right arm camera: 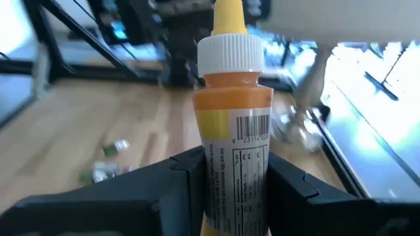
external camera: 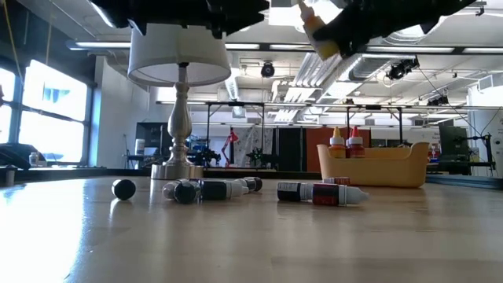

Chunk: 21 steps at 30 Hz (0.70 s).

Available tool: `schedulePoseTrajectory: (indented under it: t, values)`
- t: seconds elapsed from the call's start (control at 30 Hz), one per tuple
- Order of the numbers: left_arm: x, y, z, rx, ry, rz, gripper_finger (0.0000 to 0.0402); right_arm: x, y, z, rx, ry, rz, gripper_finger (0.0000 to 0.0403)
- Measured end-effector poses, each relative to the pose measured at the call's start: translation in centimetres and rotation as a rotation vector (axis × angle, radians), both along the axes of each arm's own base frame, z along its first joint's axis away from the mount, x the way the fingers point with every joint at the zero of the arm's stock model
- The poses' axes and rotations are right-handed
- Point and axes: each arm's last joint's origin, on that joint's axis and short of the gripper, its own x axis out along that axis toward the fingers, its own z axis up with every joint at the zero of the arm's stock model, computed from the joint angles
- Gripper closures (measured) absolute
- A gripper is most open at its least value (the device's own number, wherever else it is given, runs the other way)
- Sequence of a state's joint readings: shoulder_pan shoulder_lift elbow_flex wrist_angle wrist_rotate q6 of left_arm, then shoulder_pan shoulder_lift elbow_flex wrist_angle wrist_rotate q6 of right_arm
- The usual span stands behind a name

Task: Pick & Place food coloring
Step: Adjust the large yellow food coloring bottle in the yellow bin

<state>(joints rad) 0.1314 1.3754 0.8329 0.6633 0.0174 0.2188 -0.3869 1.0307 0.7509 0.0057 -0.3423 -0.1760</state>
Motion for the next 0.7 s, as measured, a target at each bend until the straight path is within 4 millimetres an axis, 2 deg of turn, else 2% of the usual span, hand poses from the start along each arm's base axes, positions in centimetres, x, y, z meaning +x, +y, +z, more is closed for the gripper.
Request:
schedulePoseTrajectory:
  t: [0.13,0.33,0.5,0.7]
  values:
    - [0.3,0.0,1.5,0.011,-0.042,-0.001,0.0133,1.5,0.4,0.1,0.011,-0.084,0.113,0.0295]
    - [0.6,-0.1,3.1,0.025,-0.080,-0.059,0.0133,4.0,0.9,-0.8,-0.012,-0.142,0.170,0.0295]
    - [0.7,-0.1,2.7,0.017,-0.030,-0.061,0.0133,5.2,1.0,-0.6,-0.066,-0.249,0.151,0.0295]
    - [0.7,-0.1,2.9,0.020,-0.052,-0.060,0.0133,5.5,0.9,-0.6,-0.077,-0.274,0.154,0.0295]
